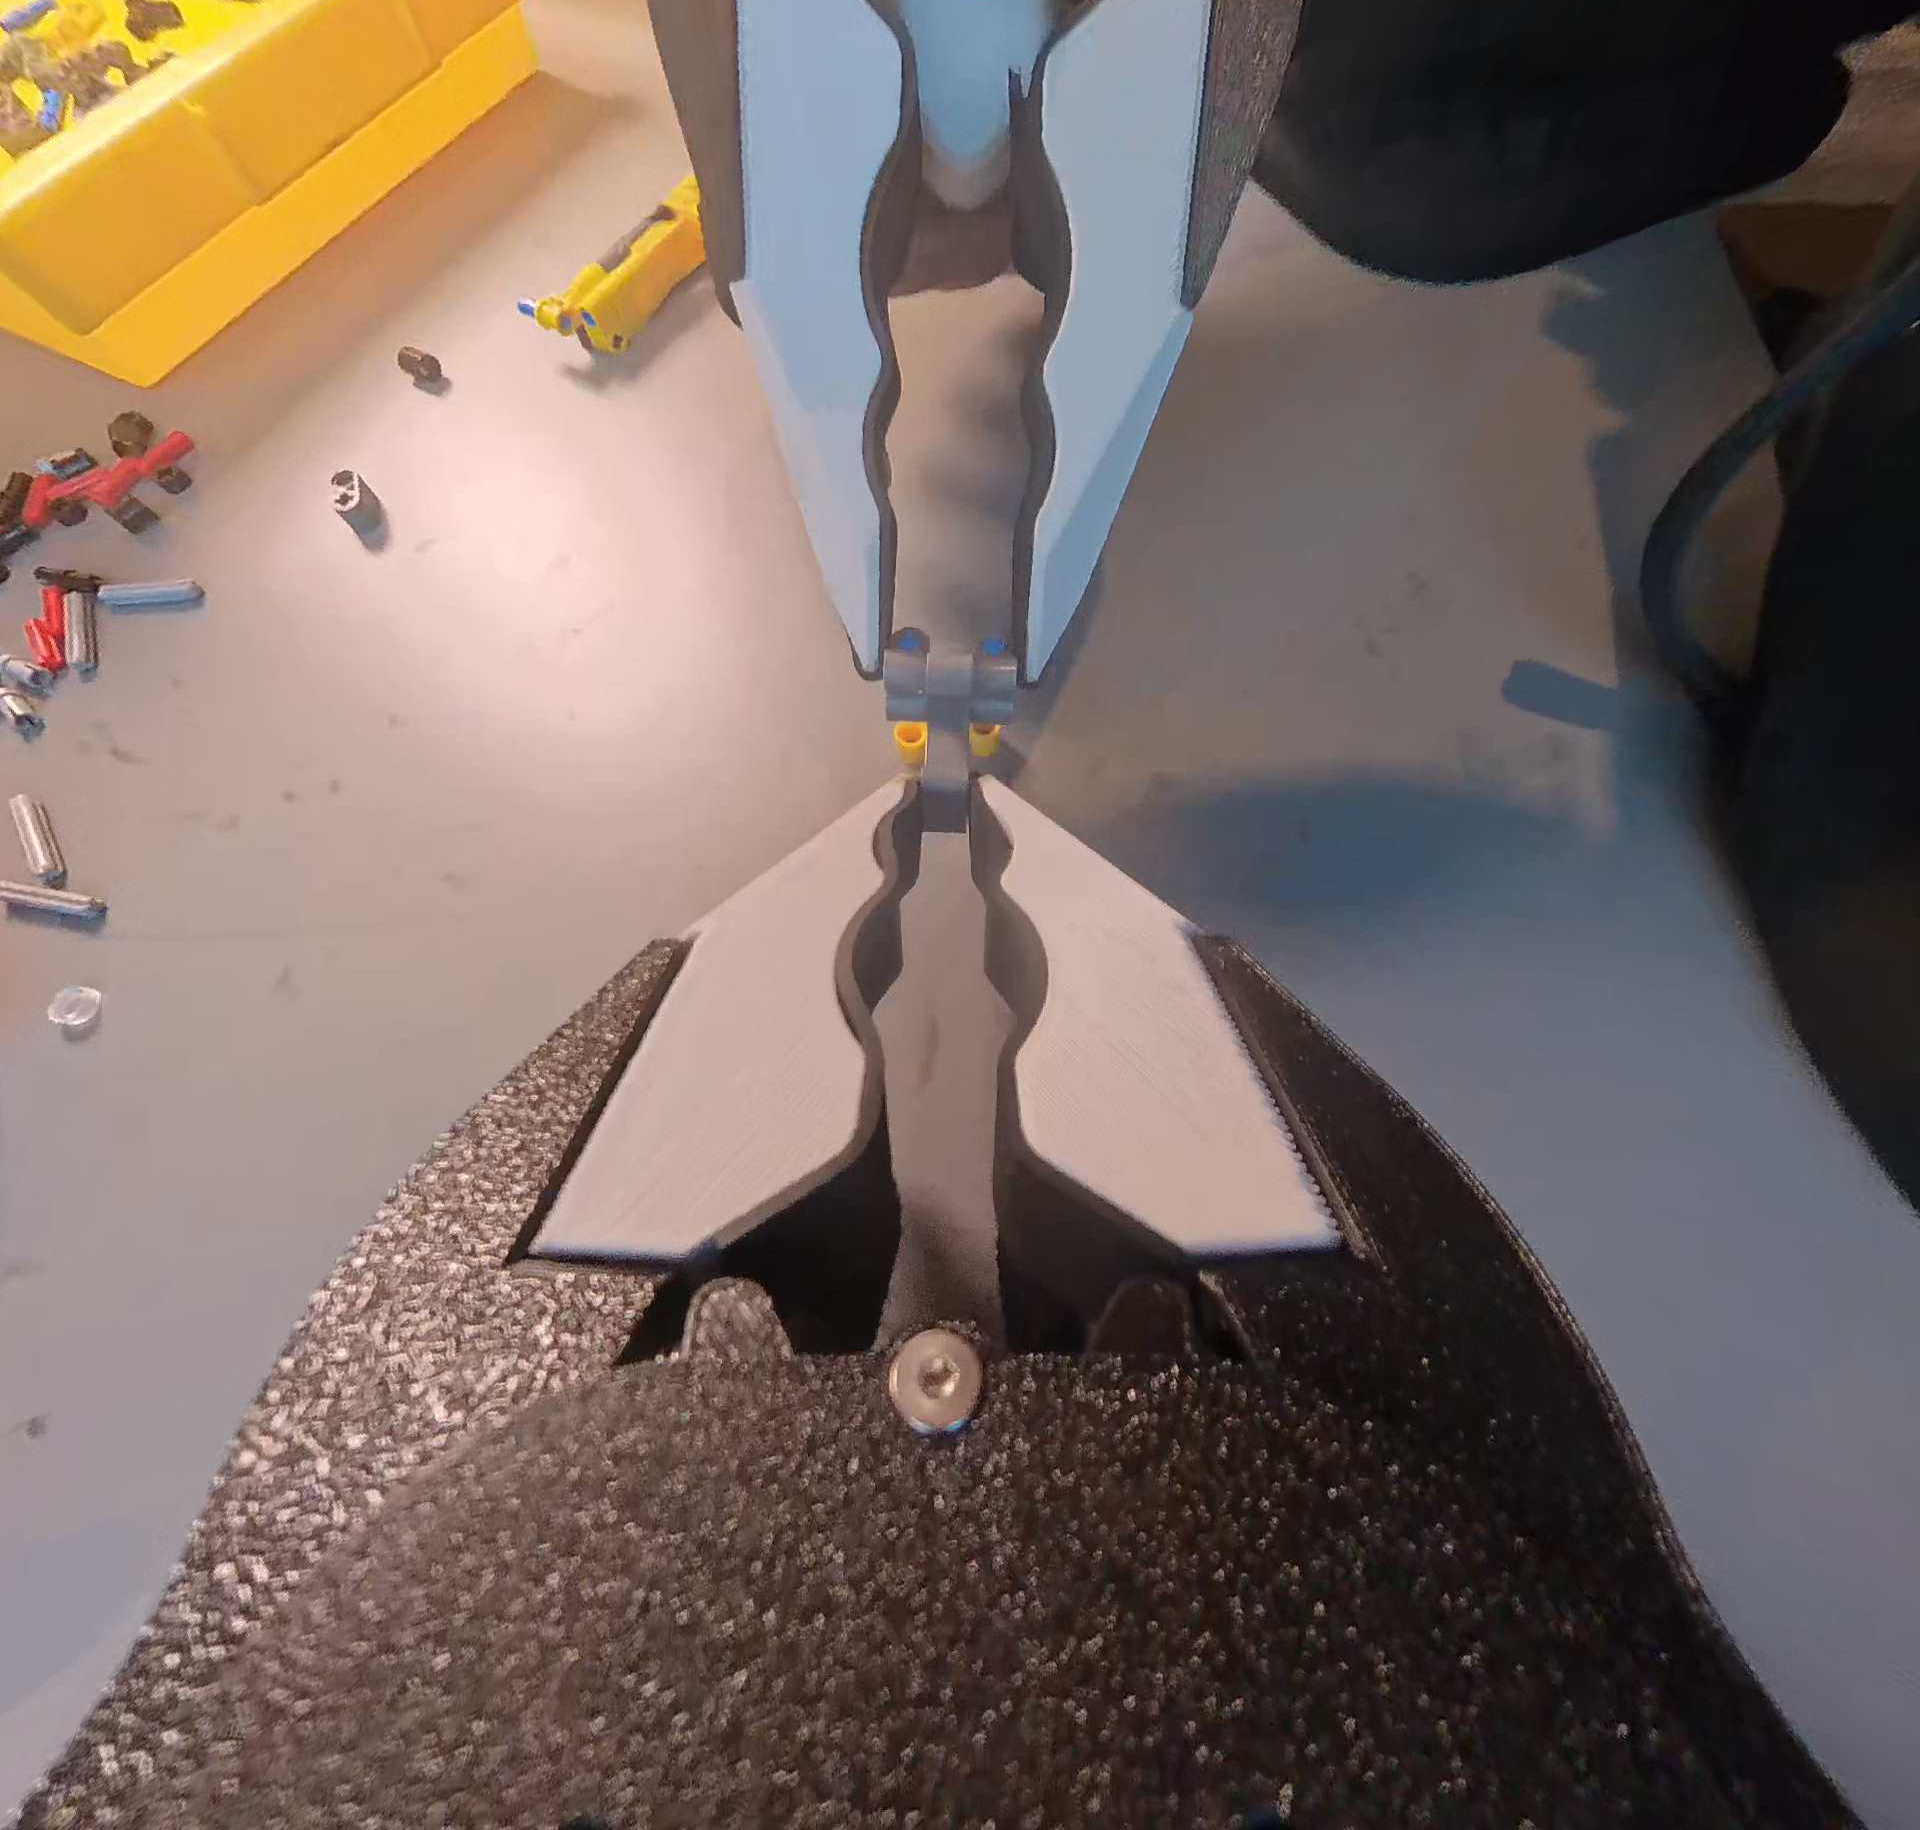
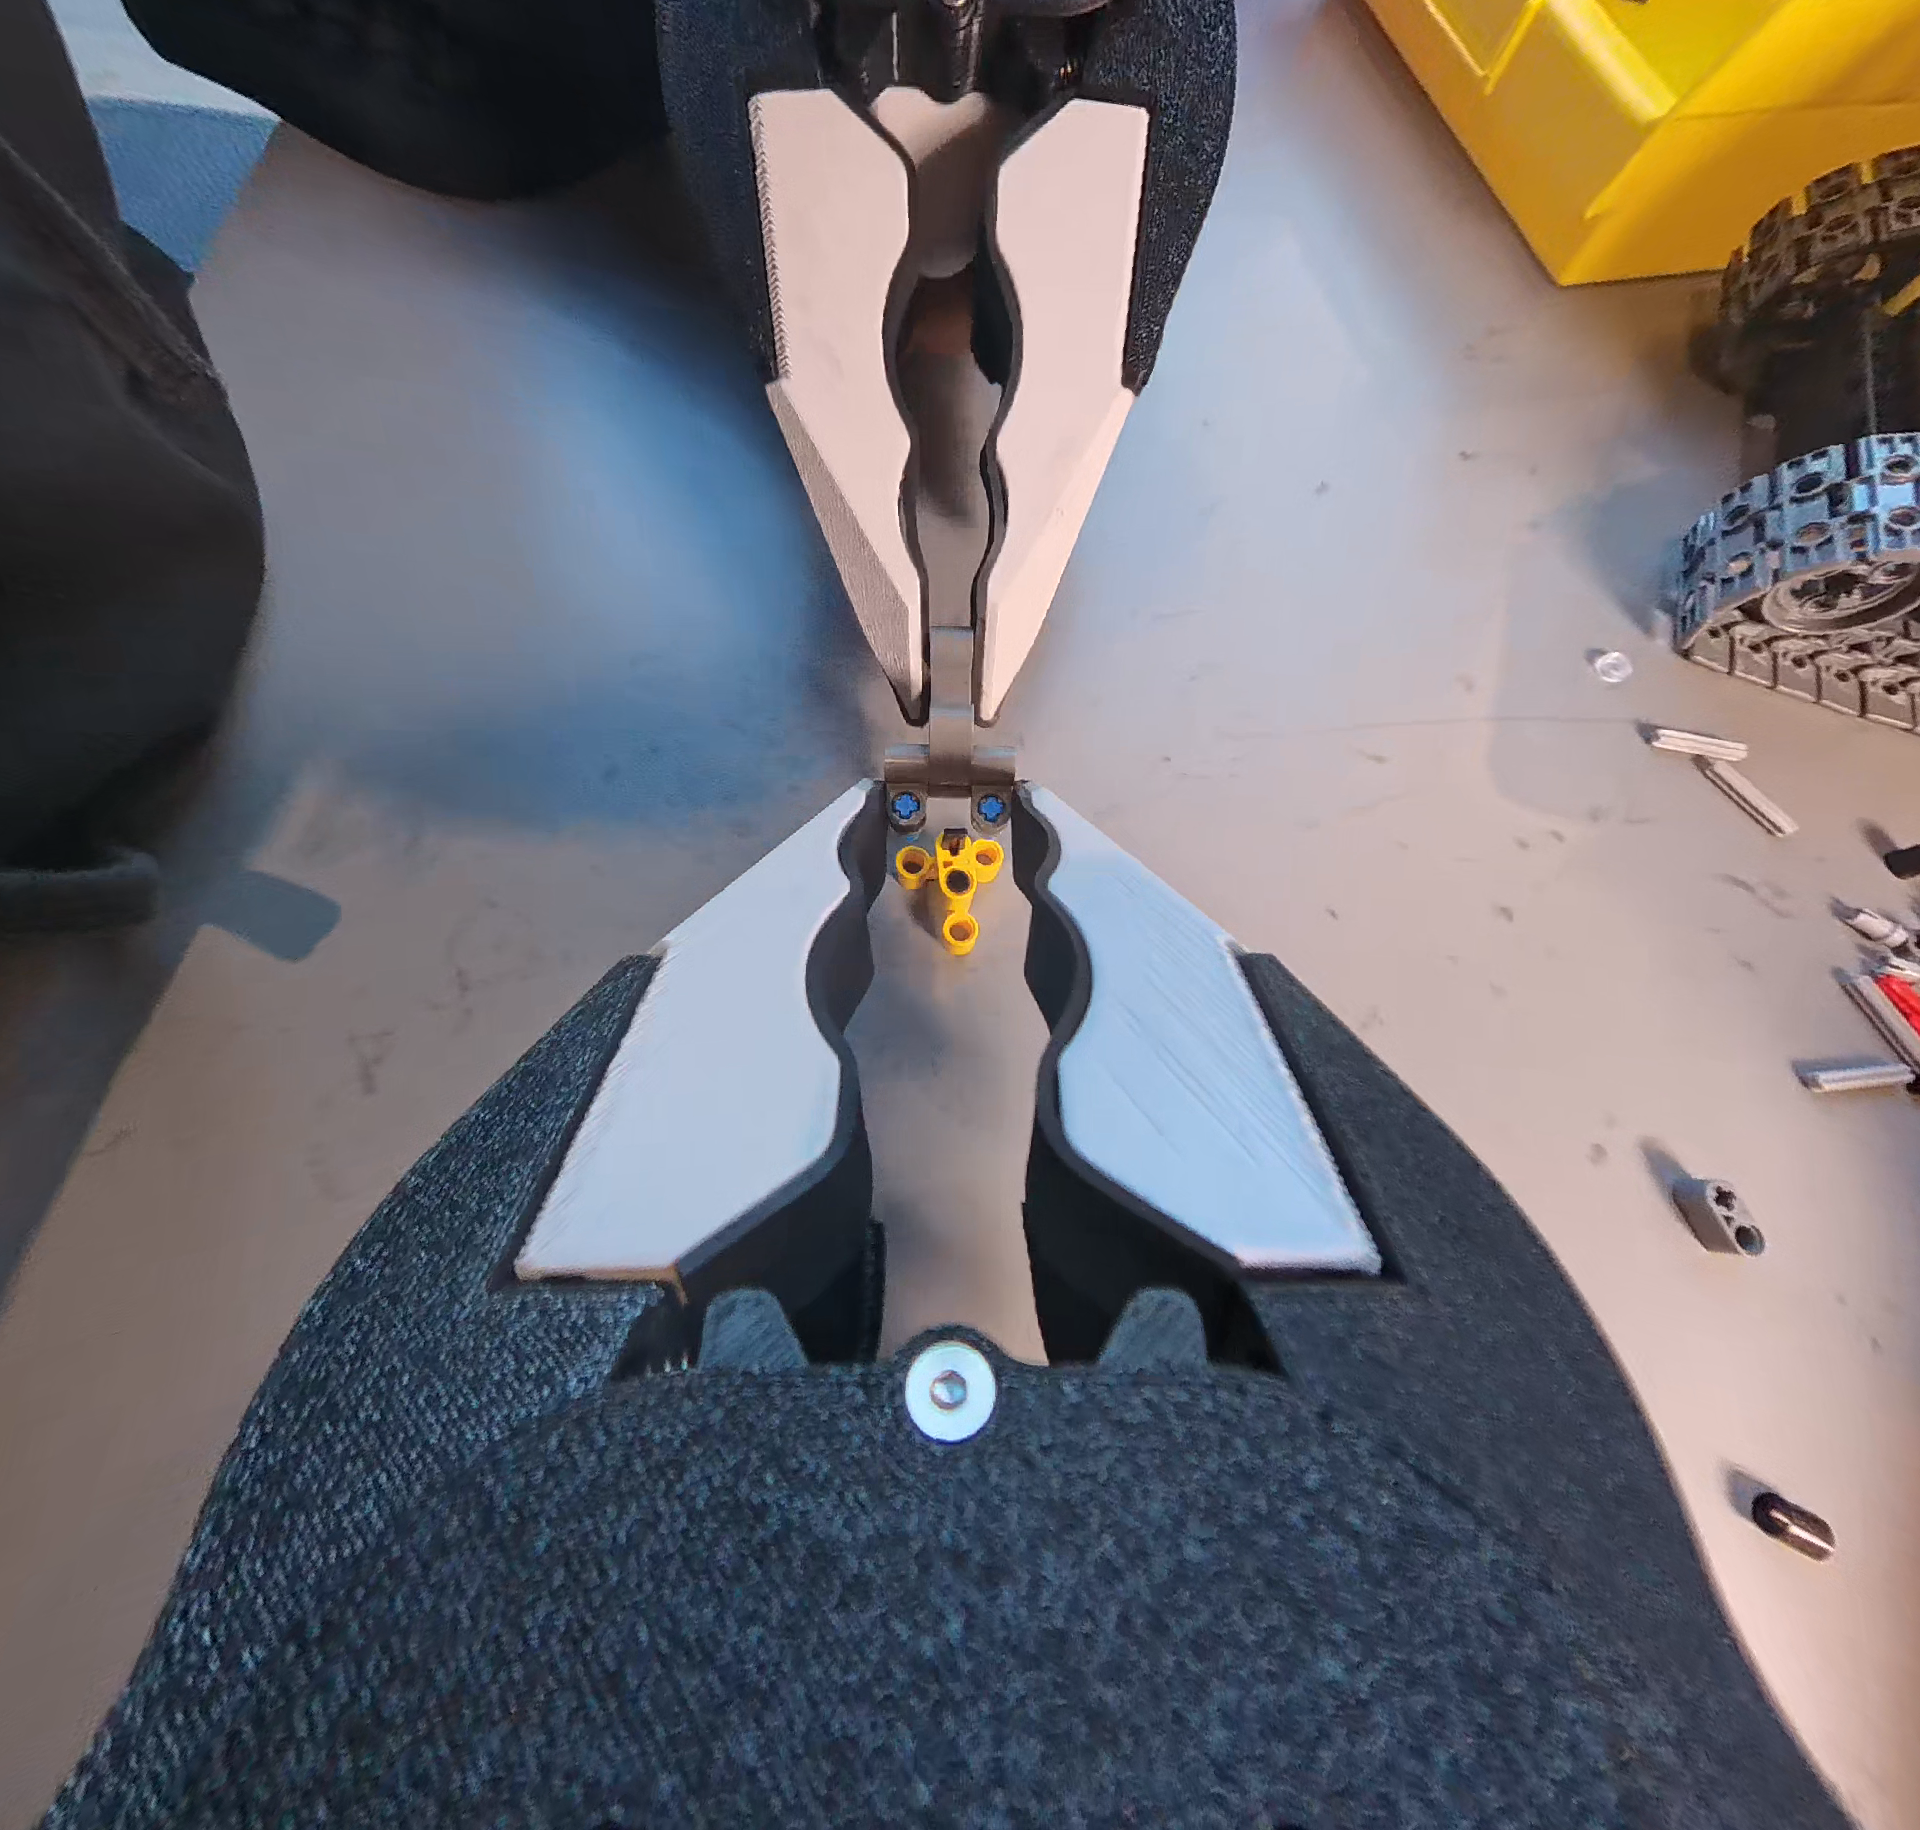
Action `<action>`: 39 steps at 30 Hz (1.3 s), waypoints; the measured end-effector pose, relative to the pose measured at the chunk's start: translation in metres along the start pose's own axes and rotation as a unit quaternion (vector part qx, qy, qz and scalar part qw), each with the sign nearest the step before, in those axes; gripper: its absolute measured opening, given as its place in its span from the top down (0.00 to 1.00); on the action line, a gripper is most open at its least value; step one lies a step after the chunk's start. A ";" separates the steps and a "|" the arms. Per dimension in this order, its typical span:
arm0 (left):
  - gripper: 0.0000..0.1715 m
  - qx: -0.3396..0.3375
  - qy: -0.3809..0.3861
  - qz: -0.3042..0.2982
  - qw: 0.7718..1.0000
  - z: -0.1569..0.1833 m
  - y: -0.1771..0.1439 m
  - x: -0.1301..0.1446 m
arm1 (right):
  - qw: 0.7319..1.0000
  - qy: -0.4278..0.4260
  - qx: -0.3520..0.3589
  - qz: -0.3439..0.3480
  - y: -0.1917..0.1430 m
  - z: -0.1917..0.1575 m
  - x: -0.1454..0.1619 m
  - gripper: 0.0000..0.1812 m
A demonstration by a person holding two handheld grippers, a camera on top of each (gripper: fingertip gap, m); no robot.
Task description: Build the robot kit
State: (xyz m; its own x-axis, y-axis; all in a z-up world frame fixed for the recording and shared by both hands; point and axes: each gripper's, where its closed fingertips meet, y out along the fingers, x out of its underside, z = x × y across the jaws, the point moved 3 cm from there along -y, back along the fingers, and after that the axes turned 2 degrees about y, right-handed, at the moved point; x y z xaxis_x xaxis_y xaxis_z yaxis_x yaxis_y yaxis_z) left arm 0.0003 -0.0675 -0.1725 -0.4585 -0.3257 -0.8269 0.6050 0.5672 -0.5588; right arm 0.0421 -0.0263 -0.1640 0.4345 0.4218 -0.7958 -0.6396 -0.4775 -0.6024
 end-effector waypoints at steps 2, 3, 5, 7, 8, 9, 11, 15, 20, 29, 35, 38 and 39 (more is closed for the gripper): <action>0.94 -0.008 0.014 -0.027 1.000 0.000 0.003 0.007 | 1.000 0.003 -0.002 -0.014 0.003 0.000 0.003 0.87; 0.91 -0.011 0.022 -0.037 0.999 0.001 0.005 0.009 | 1.000 0.006 -0.004 -0.018 0.003 0.000 0.004 0.87; 0.91 -0.008 0.027 -0.041 0.999 0.003 0.007 0.009 | 1.000 0.010 -0.007 -0.023 0.003 0.000 0.004 0.87; 0.92 -0.007 0.025 -0.042 0.999 0.003 0.008 0.008 | 1.000 0.011 -0.010 -0.028 0.003 0.001 0.005 0.87; 0.92 -0.010 0.026 -0.045 0.999 0.002 0.008 0.009 | 0.999 0.010 -0.009 -0.030 0.003 0.002 0.005 0.87; 0.93 -0.013 0.029 -0.048 0.998 0.001 0.009 0.009 | 0.999 0.010 -0.009 -0.031 0.004 0.002 0.006 0.87; 0.94 -0.015 0.032 -0.052 0.998 0.001 0.010 0.010 | 0.999 0.008 -0.012 -0.038 0.005 0.001 0.008 0.87; 0.95 -0.016 0.031 -0.059 0.998 0.001 0.012 0.012 | 0.999 0.005 -0.014 -0.045 0.006 0.001 0.010 0.87; 0.93 -0.021 0.031 -0.065 0.997 -0.001 0.011 0.013 | 0.999 0.004 -0.015 -0.049 0.007 0.001 0.011 0.87; 0.96 -0.018 0.031 -0.062 0.997 -0.001 0.016 0.011 | 0.998 0.019 -0.015 -0.052 0.006 0.002 0.012 0.87; 0.96 -0.014 0.021 -0.071 0.997 -0.003 0.020 0.011 | 0.998 0.039 -0.012 -0.050 0.005 0.004 0.014 0.87; 0.95 -0.012 0.020 -0.074 0.997 -0.004 0.021 0.011 | 0.997 0.053 -0.014 -0.046 0.005 0.004 0.015 0.87; 0.95 -0.012 0.020 -0.073 0.997 -0.005 0.021 0.010 | 0.997 0.055 -0.014 -0.045 0.005 0.005 0.015 0.87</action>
State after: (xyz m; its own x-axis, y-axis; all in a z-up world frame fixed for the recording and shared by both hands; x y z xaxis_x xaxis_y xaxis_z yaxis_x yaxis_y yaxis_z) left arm 0.0052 -0.0554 -0.1926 -0.5658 -0.3761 -0.7338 0.5147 0.5342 -0.6706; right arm 0.0429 -0.0185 -0.1787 0.5568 0.3782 -0.7395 -0.5777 -0.4634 -0.6720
